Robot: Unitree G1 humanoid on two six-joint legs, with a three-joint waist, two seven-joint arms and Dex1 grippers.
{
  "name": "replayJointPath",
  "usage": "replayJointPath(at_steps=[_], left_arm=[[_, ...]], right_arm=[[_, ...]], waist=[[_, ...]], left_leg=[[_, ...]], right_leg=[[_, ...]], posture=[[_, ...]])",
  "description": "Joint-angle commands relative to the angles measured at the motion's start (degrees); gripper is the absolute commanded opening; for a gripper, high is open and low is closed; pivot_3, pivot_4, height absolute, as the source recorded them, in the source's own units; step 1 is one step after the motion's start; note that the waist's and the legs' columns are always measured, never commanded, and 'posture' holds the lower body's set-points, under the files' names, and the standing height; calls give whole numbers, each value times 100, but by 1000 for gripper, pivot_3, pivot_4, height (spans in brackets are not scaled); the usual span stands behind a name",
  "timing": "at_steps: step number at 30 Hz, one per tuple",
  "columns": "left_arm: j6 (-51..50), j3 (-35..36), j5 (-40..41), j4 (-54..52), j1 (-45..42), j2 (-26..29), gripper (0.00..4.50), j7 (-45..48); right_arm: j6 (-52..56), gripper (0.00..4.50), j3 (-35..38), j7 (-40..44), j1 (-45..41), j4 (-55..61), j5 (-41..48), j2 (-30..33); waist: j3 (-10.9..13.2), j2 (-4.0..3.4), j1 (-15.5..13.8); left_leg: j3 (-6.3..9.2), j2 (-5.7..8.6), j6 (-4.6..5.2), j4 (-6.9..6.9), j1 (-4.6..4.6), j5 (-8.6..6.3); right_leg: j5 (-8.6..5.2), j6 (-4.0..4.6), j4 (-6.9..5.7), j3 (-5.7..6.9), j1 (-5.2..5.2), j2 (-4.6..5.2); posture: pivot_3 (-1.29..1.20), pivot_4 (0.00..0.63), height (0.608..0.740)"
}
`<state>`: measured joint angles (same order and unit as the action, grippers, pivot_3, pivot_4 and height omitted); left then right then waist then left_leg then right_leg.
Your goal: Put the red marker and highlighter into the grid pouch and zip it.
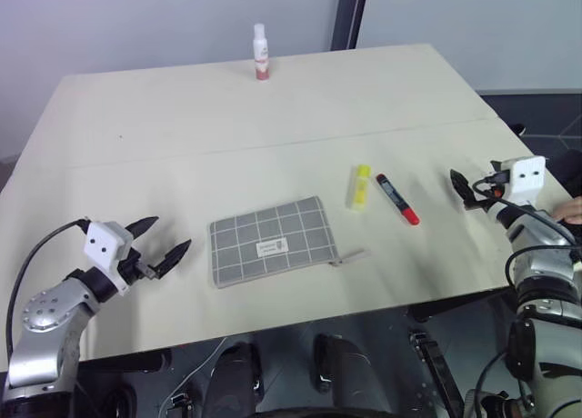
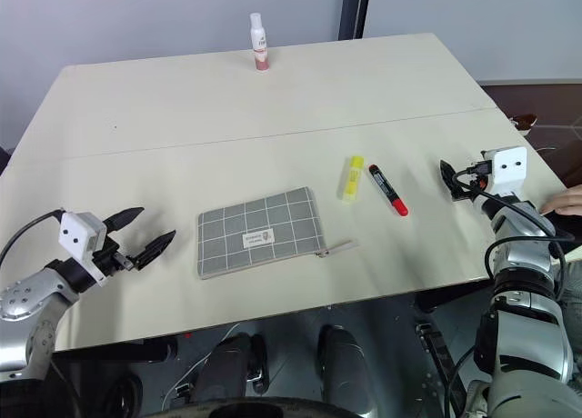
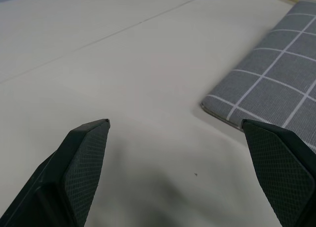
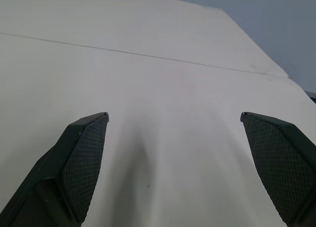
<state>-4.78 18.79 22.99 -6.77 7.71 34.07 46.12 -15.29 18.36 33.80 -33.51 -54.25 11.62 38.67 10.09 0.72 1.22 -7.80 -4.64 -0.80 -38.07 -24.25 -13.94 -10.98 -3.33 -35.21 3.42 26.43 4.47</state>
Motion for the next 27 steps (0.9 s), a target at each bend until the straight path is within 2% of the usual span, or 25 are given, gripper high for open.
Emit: replayJointPath(at_steps=[1,10,20,27], left_arm=[[173,53,-14,-101,83,32,4494,45],[48,124,280,-379,290,59,4494,209],[689,232,139,-301,421,34,4494,346],[731,162,-1,-310,421,90,4494,264]], right_arm=[[-91,4449,117,-44,32,208,116,-5],[-28,4449,131,24,99,284,161,16],[345,4449,202,197,188,571,427,-54],[613,4449,234,241,239,742,564,-61]], waist=[[0,0,0],[0,0,1],[0,0,-1],[0,0,-4]], left_leg=[[0,0,0,0,0,0],[0,0,0,0,1,0],[1,0,0,0,0,0],[3,0,0,0,1,0]], right_leg=[[0,0,0,0,0,0],[0,0,0,0,0,1],[0,0,0,0,0,1],[0,1,0,0,0,1]], posture=[[0,150,740],[0,150,740],[0,150,740],[0,150,740]])
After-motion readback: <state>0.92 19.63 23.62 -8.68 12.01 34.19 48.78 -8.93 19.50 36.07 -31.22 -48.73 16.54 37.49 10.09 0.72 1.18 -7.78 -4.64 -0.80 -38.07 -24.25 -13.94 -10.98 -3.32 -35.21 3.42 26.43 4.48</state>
